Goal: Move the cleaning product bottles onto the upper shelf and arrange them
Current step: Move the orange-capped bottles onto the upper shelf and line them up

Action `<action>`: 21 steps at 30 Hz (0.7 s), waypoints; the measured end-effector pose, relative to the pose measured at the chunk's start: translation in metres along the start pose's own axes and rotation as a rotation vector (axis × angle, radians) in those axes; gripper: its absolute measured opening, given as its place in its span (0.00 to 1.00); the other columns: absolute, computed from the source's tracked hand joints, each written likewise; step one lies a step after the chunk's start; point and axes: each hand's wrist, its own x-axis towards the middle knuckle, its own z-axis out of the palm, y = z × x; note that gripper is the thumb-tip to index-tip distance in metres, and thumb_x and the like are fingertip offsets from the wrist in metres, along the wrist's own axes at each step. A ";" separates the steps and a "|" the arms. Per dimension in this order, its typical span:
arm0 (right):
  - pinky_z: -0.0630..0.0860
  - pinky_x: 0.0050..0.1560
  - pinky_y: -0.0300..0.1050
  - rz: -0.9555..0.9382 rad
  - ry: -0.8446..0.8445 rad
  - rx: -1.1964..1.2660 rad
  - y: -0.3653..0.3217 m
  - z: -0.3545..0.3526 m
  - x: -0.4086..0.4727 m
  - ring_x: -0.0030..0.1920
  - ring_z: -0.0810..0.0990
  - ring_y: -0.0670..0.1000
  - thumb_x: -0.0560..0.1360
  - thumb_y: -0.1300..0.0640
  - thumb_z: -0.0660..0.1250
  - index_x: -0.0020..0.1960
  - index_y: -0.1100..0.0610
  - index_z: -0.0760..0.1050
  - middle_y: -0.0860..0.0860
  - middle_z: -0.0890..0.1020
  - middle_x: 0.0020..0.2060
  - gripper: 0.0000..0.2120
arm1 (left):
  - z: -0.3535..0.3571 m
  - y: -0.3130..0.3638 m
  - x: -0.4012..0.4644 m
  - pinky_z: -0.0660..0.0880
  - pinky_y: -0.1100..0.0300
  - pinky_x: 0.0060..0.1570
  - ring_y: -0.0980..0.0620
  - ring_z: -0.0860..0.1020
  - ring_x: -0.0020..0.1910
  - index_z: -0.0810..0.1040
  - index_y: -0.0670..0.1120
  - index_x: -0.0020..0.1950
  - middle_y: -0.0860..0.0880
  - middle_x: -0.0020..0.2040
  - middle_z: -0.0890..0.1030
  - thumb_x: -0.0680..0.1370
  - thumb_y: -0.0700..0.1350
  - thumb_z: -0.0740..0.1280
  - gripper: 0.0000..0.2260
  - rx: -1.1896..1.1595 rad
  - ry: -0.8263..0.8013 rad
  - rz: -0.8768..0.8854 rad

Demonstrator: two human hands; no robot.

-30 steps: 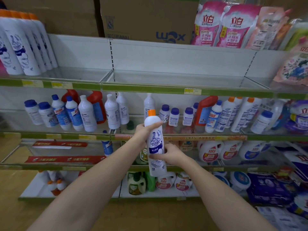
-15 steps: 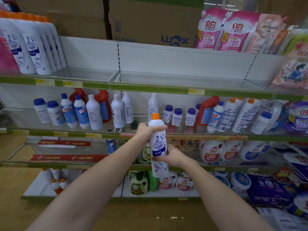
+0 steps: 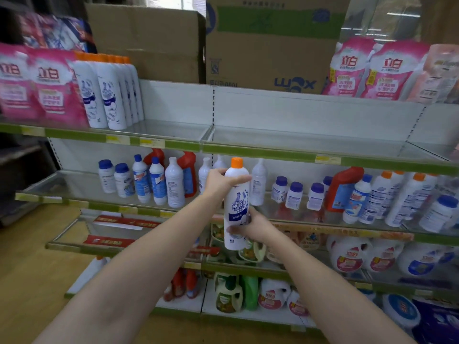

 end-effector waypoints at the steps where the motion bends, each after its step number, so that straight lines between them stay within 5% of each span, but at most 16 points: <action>1: 0.76 0.60 0.49 -0.026 -0.002 0.027 -0.011 0.000 0.008 0.59 0.79 0.49 0.67 0.49 0.81 0.66 0.48 0.71 0.43 0.80 0.56 0.32 | -0.009 0.008 0.008 0.82 0.55 0.40 0.49 0.85 0.42 0.81 0.46 0.48 0.46 0.45 0.86 0.64 0.51 0.83 0.18 -0.027 0.033 0.010; 9: 0.77 0.45 0.40 -0.299 0.119 0.128 -0.115 0.004 0.103 0.51 0.82 0.44 0.67 0.47 0.82 0.63 0.48 0.74 0.45 0.84 0.54 0.29 | -0.091 0.088 0.084 0.84 0.51 0.46 0.47 0.85 0.44 0.79 0.41 0.62 0.40 0.54 0.84 0.67 0.45 0.82 0.27 -0.147 0.137 0.203; 12: 0.81 0.50 0.45 -0.383 0.185 0.124 -0.161 -0.002 0.144 0.50 0.82 0.43 0.63 0.42 0.81 0.59 0.44 0.76 0.42 0.85 0.50 0.27 | -0.123 0.122 0.121 0.84 0.52 0.48 0.46 0.85 0.51 0.73 0.42 0.69 0.42 0.59 0.82 0.68 0.45 0.81 0.32 -0.146 0.136 0.229; 16: 0.82 0.52 0.54 -0.457 0.222 0.104 -0.210 -0.003 0.202 0.48 0.84 0.46 0.60 0.35 0.79 0.54 0.45 0.76 0.42 0.85 0.46 0.27 | -0.161 0.168 0.166 0.80 0.63 0.40 0.52 0.82 0.48 0.75 0.45 0.58 0.47 0.54 0.81 0.72 0.44 0.79 0.19 0.021 0.182 0.337; 21: 0.73 0.39 0.42 -0.499 0.273 0.044 -0.257 0.002 0.255 0.43 0.81 0.46 0.68 0.42 0.79 0.51 0.50 0.75 0.44 0.83 0.43 0.20 | -0.203 0.197 0.224 0.81 0.59 0.46 0.49 0.83 0.49 0.79 0.43 0.56 0.47 0.50 0.83 0.72 0.47 0.78 0.17 0.332 0.240 0.406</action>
